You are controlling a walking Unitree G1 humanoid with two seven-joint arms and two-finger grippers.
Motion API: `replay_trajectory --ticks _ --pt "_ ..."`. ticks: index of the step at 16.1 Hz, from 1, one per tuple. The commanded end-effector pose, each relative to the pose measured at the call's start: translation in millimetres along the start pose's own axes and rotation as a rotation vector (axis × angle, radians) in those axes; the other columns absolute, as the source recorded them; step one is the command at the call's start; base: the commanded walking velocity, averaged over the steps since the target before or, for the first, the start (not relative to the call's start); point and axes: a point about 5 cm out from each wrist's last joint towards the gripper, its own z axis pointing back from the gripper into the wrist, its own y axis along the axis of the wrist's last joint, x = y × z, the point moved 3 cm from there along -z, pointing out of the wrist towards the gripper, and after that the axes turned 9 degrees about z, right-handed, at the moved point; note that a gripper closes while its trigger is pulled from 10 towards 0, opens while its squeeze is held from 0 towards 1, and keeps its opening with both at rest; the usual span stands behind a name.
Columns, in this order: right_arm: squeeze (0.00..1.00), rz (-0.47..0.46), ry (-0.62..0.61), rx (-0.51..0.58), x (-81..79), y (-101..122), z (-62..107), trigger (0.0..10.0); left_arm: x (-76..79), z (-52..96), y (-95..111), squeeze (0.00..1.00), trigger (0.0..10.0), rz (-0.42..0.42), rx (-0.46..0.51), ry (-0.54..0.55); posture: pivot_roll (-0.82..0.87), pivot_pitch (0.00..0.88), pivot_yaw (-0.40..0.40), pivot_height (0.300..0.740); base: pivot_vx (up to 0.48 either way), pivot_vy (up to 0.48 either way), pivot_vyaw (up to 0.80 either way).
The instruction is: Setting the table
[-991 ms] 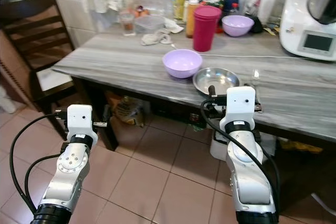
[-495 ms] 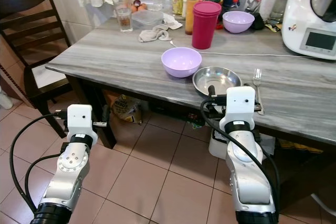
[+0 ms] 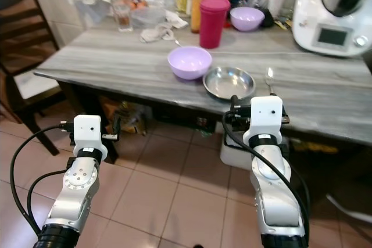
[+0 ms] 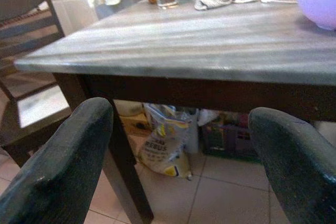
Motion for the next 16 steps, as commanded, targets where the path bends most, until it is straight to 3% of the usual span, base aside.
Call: replay_trajectory --ticks 1,7,16 --pt "0.00 -0.006 0.000 -0.001 1.0 0.7 1.2 10.0 -1.5 0.4 -1.9 0.00 10.0 -0.008 -0.012 0.006 -0.23 0.000 0.038 0.740 -0.255 0.000 -0.72" --pt "0.00 -0.004 0.001 -0.002 1.3 0.0 -0.2 10.0 -1.1 0.6 -3.2 0.00 10.0 -0.012 -0.016 0.009 -0.23 0.000 0.035 0.740 -0.253 0.000 -0.58" --pt "0.00 -0.012 0.001 0.005 0.1 0.9 0.2 10.0 -0.9 -0.7 -2.3 0.00 10.0 -0.020 -0.015 0.002 -0.23 0.000 0.044 0.740 -0.271 0.000 0.00"
